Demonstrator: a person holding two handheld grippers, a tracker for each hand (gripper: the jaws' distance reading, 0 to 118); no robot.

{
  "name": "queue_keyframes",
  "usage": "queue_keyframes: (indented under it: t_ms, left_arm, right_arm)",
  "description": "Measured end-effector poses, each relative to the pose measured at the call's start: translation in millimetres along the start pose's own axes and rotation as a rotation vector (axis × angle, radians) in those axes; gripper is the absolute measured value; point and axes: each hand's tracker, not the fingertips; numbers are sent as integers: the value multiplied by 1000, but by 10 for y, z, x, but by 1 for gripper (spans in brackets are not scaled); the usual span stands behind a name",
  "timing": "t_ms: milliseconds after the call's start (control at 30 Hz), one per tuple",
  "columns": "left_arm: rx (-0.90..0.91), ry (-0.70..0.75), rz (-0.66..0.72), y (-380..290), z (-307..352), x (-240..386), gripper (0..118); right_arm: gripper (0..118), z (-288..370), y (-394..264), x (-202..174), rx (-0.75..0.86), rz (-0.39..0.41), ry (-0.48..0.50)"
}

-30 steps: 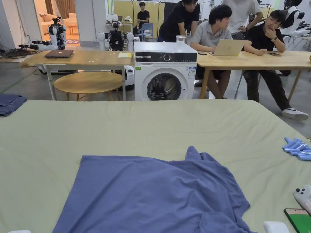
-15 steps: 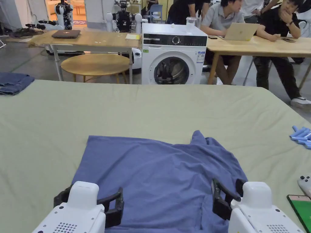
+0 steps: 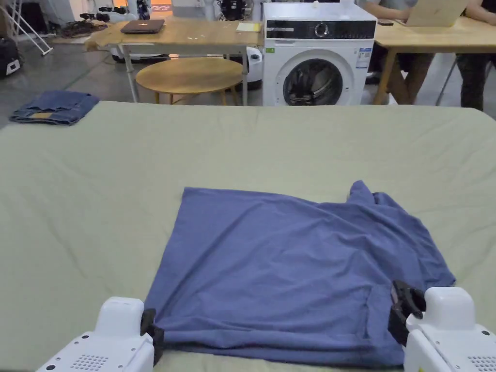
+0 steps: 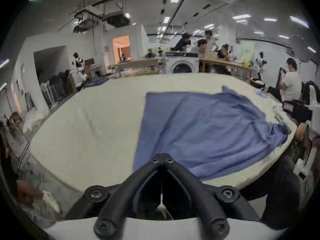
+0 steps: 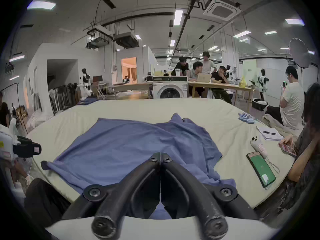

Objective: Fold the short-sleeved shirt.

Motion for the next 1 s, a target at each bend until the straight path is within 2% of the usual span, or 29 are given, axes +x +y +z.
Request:
queue_keyframes:
  t_ms: [33,100,133,167,300,467,500,533,600,633,700,900,933,967,1000]
  left_arm:
    - [-25,0,15,-49,-18,-128,5]
    - [-85,9,23,-161,-42,-353,88]
    - [-114,20,16,-202,-74,-414,114]
    - [-119,26,15,-213,-80,-451,118]
    - [-127,-15,47,-222,-218,-586,118]
    - [-170,-78,-62,-222,-489,-420,115]
    - [-180,-103,-85,-225,-534,-379,109]
    - [-182,-117,-114,-232,-564,-340,97]
    - [-192,-94,-139,-228,-602,-255,7]
    - [-186,-97,-125,-234,-598,-233,0]
    - [-213,-123,-84,-218,-609,-251,0]
    - [-180,-80,-96,-119,-462,-176,0]
    - [-177,-76,-98,-98,-448,-150,0]
    - [-173,-71,-101,-68,-424,-131,0]
    - [-171,-70,-101,-45,-410,-105,0]
  right_arm:
    - [0,0,-21,-4,-9,4,2]
    - [0,-2,-60,-35,-36,3,15]
    - [0,0,-76,-48,-46,1,20]
    - [0,3,-93,-64,-58,3,28]
    - [0,18,-123,-135,-76,24,36]
    - [0,18,-100,-98,-95,5,28]
    - [0,33,-91,-54,-96,0,23]
    - [0,48,-80,-23,-95,-5,17]
    - [0,77,-53,29,-94,-10,3]
    - [0,87,-52,89,-96,-11,-7]
    - [0,109,-23,176,-104,-12,-33]
    - [0,311,91,594,-138,-22,-136]
    - [5,335,102,704,-168,-36,-115]
    - [41,344,101,794,-208,-48,-74]
    - [85,329,79,858,-246,-33,-95]
